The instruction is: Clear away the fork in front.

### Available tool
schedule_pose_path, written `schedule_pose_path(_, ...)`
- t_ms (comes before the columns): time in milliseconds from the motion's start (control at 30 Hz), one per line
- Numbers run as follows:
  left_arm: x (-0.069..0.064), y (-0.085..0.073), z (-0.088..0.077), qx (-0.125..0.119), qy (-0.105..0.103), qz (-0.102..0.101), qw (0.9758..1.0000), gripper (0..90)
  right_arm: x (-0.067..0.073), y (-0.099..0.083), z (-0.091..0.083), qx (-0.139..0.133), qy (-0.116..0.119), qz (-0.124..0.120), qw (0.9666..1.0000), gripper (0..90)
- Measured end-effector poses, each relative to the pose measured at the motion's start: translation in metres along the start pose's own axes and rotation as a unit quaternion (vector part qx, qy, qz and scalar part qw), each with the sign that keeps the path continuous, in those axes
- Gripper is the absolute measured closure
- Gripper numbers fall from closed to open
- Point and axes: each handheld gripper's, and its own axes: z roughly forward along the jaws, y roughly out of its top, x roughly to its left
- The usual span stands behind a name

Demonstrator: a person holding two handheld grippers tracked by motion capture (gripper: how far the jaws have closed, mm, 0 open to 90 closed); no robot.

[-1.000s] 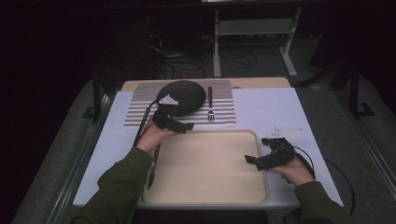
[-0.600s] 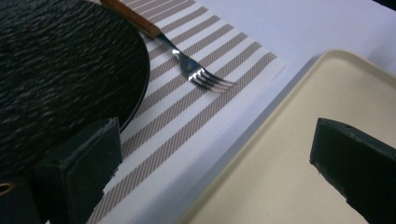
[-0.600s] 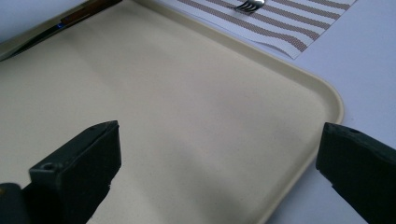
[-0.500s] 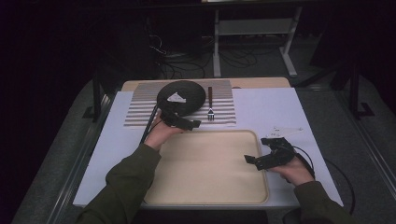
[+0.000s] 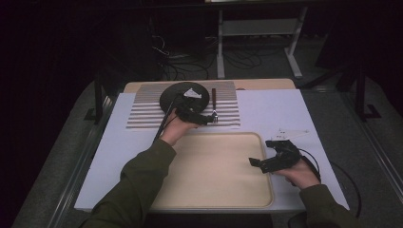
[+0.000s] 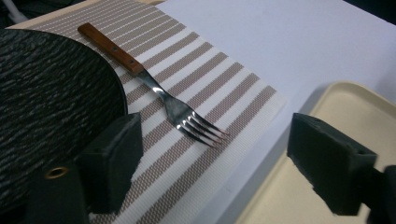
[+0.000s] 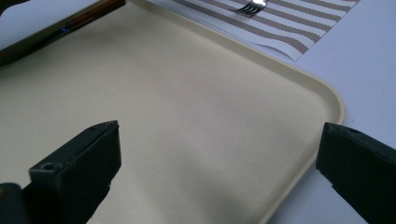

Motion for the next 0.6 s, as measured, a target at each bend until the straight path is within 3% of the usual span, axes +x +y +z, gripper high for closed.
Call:
schedule_pose_path(333, 0.002, 0.013, 0.027, 0.008, 0.017, -0.012, 0.9998, 34.3, -0.001, 0.0, -0.001, -0.003, 0.003, 0.002, 1.0, 0.0)
schedule_pose_path(600, 0.007, 0.018, 0.045, 0.029, 0.03, -0.019, 0.9989, 43.2, -0.001, 0.0, -0.001, -0.004, 0.006, 0.005, 1.0, 0.0)
